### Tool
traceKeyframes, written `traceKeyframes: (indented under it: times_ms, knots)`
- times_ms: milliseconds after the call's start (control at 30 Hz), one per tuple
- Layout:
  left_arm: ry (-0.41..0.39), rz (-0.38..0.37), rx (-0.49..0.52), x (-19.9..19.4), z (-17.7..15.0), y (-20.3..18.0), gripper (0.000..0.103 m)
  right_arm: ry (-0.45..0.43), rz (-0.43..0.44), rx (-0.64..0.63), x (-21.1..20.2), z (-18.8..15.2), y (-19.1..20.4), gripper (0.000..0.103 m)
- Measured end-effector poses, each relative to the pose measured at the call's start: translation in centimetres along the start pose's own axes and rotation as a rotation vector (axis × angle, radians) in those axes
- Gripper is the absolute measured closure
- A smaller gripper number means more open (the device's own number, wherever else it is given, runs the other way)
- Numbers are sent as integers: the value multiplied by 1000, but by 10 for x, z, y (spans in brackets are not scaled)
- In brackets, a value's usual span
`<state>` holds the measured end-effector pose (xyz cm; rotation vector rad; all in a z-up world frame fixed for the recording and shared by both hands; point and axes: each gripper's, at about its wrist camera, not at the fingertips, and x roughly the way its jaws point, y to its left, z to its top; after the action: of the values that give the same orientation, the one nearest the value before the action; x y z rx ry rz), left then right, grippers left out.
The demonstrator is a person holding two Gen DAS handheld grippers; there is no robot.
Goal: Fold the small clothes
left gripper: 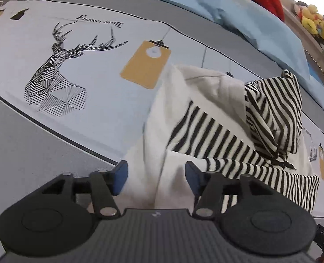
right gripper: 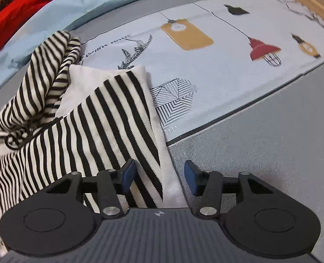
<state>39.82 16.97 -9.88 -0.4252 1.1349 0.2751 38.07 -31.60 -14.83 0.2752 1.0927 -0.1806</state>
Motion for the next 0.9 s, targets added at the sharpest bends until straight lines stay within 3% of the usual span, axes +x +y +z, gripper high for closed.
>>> traceKeyframes:
  times_ms: [100, 267, 367, 500, 600, 700, 733, 800, 833, 900]
  knots:
    - [9, -20, -29, 0, 2, 5, 40, -14, 29, -47, -2, -1, 7, 84]
    - [15, -37, 8, 1, 0, -4, 40, -61, 30, 9, -9, 3, -3, 99]
    - [25, -63, 38, 2, -2, -10, 40, -113, 8, 62, -17, 16, -19, 99]
    - [34, -103, 107, 2, -6, -22, 40, -108, 13, 90, -15, 20, -29, 99]
    - [23, -131, 154, 0, -9, -30, 41, -76, 7, 58, -12, 17, -23, 97]
    - [25, -174, 195, -3, -14, -39, 42, -142, -37, 30, -30, 15, -9, 92]
    - [31, -189, 218, -4, -16, -43, 43, -159, -7, 19, -37, 14, -3, 91]
    - [55, -233, 281, -2, -22, -53, 46, -167, 93, -19, -48, 10, 11, 81]
    - [64, -245, 309, -2, -26, -58, 46, -147, 177, -64, -50, 6, 21, 72]
    - [87, -234, 377, 2, -35, -69, 46, -70, 332, -183, -47, -6, 44, 68]
